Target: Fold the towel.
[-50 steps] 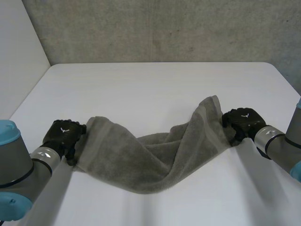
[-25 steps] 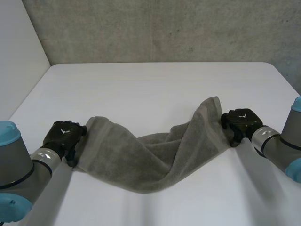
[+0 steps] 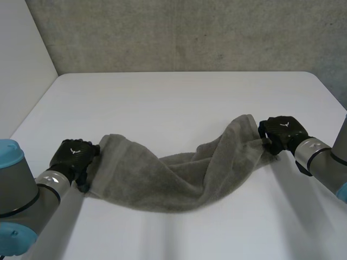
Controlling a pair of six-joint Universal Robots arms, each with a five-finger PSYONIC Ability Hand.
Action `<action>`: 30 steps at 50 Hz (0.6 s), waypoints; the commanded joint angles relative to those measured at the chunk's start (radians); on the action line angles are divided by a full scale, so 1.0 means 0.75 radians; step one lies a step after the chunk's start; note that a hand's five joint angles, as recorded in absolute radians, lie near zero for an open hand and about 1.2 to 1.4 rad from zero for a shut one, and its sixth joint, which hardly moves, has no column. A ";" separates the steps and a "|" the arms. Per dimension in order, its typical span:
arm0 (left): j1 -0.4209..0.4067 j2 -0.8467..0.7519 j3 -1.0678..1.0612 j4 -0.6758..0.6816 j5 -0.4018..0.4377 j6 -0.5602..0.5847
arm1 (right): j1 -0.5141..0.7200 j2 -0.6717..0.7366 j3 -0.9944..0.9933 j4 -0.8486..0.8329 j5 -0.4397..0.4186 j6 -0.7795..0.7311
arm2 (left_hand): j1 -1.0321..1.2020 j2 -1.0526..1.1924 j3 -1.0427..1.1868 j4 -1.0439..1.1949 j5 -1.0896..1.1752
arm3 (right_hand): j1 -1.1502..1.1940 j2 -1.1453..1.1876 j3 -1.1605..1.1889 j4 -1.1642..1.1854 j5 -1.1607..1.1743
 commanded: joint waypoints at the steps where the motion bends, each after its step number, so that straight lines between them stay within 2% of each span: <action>1: -0.002 0.000 -0.001 0.000 0.000 0.000 | -0.017 -0.052 0.031 -0.001 -0.003 0.000 | -0.097 -0.088 -0.098 -0.098 -0.315 | 0.072 0.090 0.089 0.072 0.089; 8: -0.008 -0.002 -0.001 0.008 0.002 -0.002 | -0.021 -0.052 0.045 -0.021 -0.003 0.014 | -0.117 -0.107 -0.117 -0.117 -0.334 | 0.072 0.090 0.089 0.072 0.089; 17: -0.008 -0.008 -0.003 0.016 0.006 0.002 | -0.089 -0.042 0.027 -0.034 -0.003 0.174 | -0.117 -0.107 -0.117 -0.117 -0.334 | 0.072 0.090 0.089 0.072 0.089; 30: -0.016 -0.022 -0.007 0.014 0.008 0.012 | -0.085 -0.036 0.029 -0.029 -0.006 0.174 | -0.085 -0.076 -0.086 -0.086 -0.303 | 0.072 0.090 0.089 0.072 0.089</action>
